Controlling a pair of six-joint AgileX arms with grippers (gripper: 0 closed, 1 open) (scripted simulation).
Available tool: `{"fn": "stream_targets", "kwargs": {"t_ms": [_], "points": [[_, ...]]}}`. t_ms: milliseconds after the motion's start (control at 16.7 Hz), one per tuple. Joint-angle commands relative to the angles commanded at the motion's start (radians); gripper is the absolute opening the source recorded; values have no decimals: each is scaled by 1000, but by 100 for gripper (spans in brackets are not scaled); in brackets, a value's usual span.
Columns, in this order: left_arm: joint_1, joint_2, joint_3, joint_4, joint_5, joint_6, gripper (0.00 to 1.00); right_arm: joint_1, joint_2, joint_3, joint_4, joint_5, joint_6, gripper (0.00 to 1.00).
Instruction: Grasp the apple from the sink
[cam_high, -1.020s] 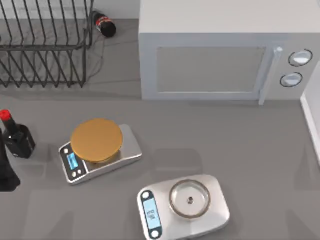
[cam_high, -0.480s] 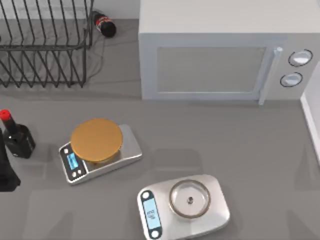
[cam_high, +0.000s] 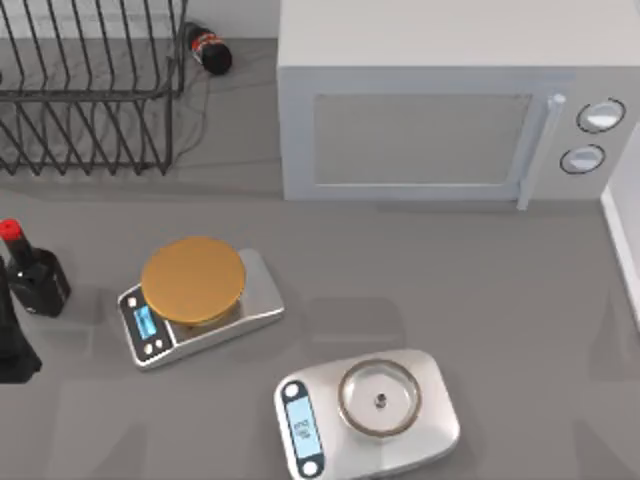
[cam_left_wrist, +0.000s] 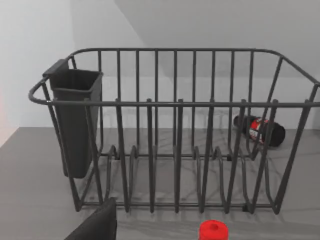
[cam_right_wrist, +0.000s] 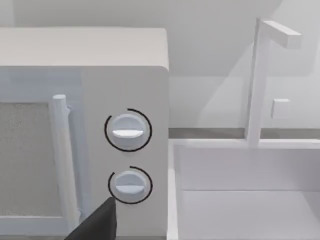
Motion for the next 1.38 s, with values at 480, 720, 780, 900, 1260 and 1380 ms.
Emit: {"fn": "stream_targets", "kwargs": {"t_ms": [480, 720, 780, 900, 1260, 1380], "points": [[0, 0, 0, 0, 0, 0, 100, -17, 104, 99, -66, 0, -15, 100], [0, 0, 0, 0, 0, 0, 100, -55, 376, 326, -217, 0, -51, 100], [0, 0, 0, 0, 0, 0, 100, -66, 467, 396, -263, 1, -62, 100], [0, 0, 0, 0, 0, 0, 100, -91, 667, 547, -363, 1, -85, 100], [0, 0, 0, 0, 0, 0, 100, -171, 1330, 1030, -681, 1, -159, 100], [0, 0, 0, 0, 0, 0, 100, -196, 1540, 1182, -780, 2, -183, 100]]}}
